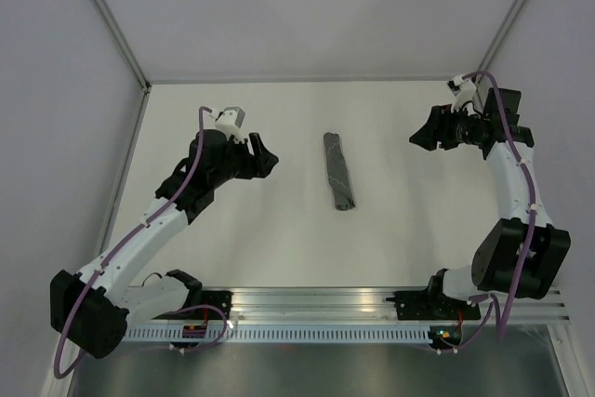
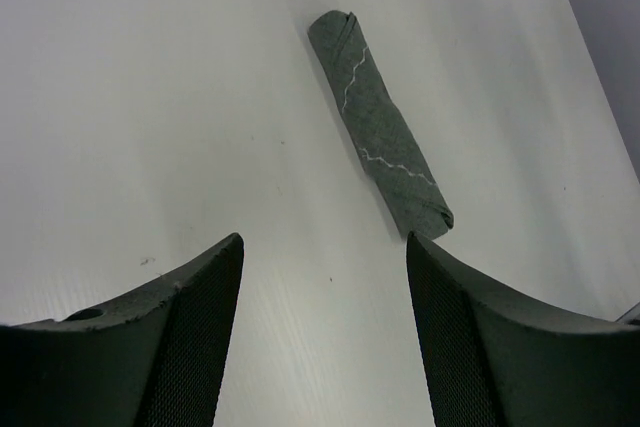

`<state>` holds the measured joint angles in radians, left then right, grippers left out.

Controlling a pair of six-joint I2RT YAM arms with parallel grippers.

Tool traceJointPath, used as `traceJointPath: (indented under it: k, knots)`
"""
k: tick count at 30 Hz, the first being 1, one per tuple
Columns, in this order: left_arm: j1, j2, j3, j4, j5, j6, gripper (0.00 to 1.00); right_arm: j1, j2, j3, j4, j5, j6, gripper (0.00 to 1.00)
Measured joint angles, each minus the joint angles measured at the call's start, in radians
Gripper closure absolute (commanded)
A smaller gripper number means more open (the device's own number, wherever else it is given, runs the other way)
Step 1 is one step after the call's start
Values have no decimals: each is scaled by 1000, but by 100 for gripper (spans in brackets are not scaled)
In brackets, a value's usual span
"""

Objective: Fold the napkin, place the utensils inside, and roll it up
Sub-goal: Roll the napkin with the utensil

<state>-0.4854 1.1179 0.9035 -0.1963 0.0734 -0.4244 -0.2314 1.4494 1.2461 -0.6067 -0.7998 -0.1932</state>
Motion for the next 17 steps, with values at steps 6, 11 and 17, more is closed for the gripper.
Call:
traceJointPath:
  k: [6, 11, 17]
  knots:
    - [2, -135, -59, -43, 6, 0, 29, -29, -103, -68, -10, 8, -13, 31]
    - [2, -196, -60, -53, 6, 8, 28, -35, -146, -98, 0, 28, -13, 31]
    - [2, -203, -60, -61, 7, 16, 28, -35, -149, -100, 10, 49, -16, 31]
